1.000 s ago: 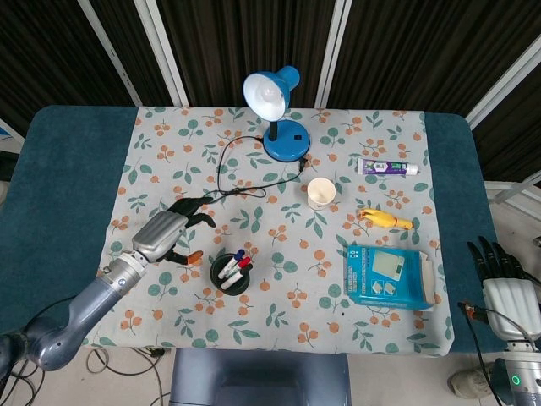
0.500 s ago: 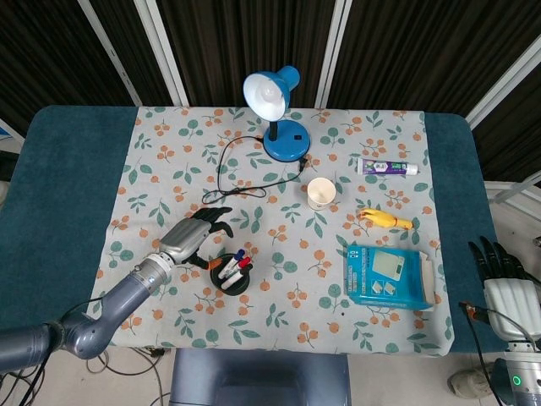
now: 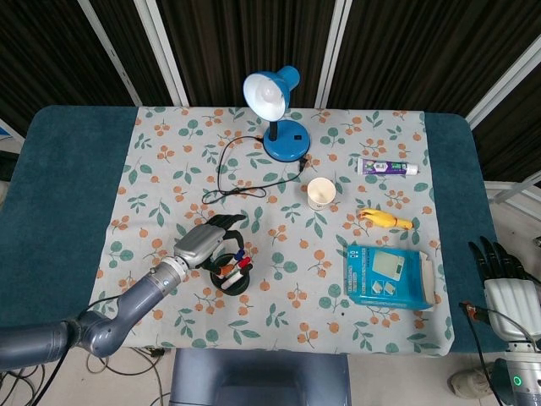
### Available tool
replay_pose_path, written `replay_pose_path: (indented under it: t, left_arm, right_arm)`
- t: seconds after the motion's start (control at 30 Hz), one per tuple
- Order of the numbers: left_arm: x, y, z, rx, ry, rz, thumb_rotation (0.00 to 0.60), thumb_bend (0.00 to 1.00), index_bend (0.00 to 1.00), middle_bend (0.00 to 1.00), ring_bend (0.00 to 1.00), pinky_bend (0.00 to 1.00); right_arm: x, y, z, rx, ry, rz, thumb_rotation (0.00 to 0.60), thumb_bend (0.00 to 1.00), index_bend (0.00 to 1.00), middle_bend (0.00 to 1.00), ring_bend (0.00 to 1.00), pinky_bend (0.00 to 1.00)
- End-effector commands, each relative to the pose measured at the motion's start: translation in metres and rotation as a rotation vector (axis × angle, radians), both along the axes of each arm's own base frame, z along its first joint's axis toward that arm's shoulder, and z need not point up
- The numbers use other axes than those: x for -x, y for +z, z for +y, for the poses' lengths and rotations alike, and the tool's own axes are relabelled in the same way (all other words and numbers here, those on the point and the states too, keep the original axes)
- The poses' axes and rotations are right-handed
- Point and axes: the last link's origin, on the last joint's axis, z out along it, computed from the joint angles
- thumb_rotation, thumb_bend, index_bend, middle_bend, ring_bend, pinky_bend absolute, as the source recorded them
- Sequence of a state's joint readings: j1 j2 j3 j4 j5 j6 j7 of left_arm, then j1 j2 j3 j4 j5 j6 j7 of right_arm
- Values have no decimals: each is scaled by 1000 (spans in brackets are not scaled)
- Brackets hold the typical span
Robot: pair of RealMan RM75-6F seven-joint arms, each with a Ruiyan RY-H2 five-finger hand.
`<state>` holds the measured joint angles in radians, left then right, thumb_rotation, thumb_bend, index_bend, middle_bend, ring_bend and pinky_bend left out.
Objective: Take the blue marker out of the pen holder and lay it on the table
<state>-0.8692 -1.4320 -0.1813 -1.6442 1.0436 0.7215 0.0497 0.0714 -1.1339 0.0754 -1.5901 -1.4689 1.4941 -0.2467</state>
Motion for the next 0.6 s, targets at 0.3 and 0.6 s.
replay_pose_path:
  t: [0.3, 0.6]
  left_arm:
    - [-2, -3, 1, -1, 1, 7, 600, 281, 475, 40, 0, 0]
    - [-2, -4, 1, 0, 1, 21, 600, 320, 516, 45, 0, 0]
  right_arm:
    - [0, 0, 0, -1, -1, -4, 600, 143, 22, 0, 65, 178]
    - [0, 0, 0, 1, -2, -7, 600, 143, 22, 0, 65, 177]
